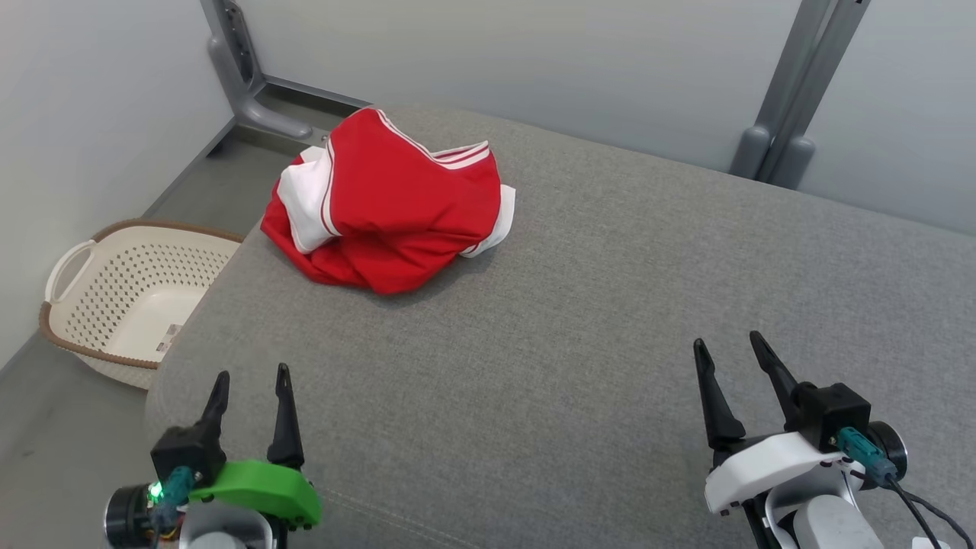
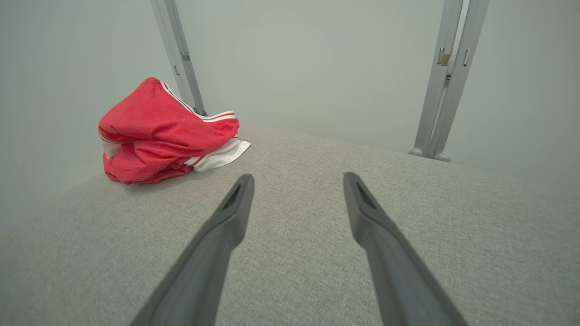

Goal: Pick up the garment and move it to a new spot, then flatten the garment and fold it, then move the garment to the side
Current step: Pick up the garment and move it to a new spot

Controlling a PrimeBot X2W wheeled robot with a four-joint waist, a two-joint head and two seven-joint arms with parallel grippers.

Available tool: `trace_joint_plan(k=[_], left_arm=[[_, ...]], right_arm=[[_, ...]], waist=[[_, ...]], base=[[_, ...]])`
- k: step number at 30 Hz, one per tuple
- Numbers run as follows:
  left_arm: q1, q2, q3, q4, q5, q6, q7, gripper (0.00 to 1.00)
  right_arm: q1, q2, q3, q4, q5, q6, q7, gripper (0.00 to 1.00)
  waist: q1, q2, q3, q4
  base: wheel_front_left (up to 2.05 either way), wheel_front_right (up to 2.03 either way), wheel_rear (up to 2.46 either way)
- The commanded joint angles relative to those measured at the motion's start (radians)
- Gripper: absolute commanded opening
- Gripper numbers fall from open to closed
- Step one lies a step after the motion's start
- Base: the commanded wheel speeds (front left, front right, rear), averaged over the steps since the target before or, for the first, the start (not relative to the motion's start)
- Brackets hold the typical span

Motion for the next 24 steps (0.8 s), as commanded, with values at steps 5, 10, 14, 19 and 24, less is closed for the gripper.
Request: trace_joint_plan(k=[5, 10, 14, 19, 24], left_arm=[[-0.169, 0.027, 0.028, 0.119, -0.058, -0.025, 0.099, 1.00], [-0.320, 0.050, 0.058, 0.241, -0.116, -0.043, 0.202, 1.00], [-0.431, 0.072, 0.085, 0.327, -0.155, -0.041, 0.279, 1.00], [-0.560, 0.095, 0.123, 0.410, -0.213, -0.047, 0.353, 1.00], [-0.660, 0.158, 0.133, 0.457, -0.221, -0.049, 0.410, 1.00]], right_arm=[[-0.011, -0.004, 0.014, -0.008, -0.031, 0.000, -0.002, 1.00], [-0.033, -0.004, 0.035, -0.020, -0.058, 0.000, 0.016, 1.00], [-0.051, -0.004, 0.037, -0.043, -0.087, 0.000, 0.038, 1.00], [-0.064, -0.004, 0.039, -0.077, -0.115, 0.000, 0.060, 1.00], [-0.074, -0.004, 0.046, -0.110, -0.130, 0.000, 0.078, 1.00]], waist=[[0.0000, 0.0000, 0.030, -0.038], [0.0000, 0.0000, 0.076, -0.098], [0.0000, 0.0000, 0.119, -0.151], [0.0000, 0.0000, 0.170, -0.232], [0.0000, 0.0000, 0.225, -0.305]], base=[[0.00, 0.00, 0.00], [0.00, 0.00, 0.00], [0.00, 0.00, 0.00], [0.00, 0.00, 0.00], [0.00, 0.00, 0.00]])
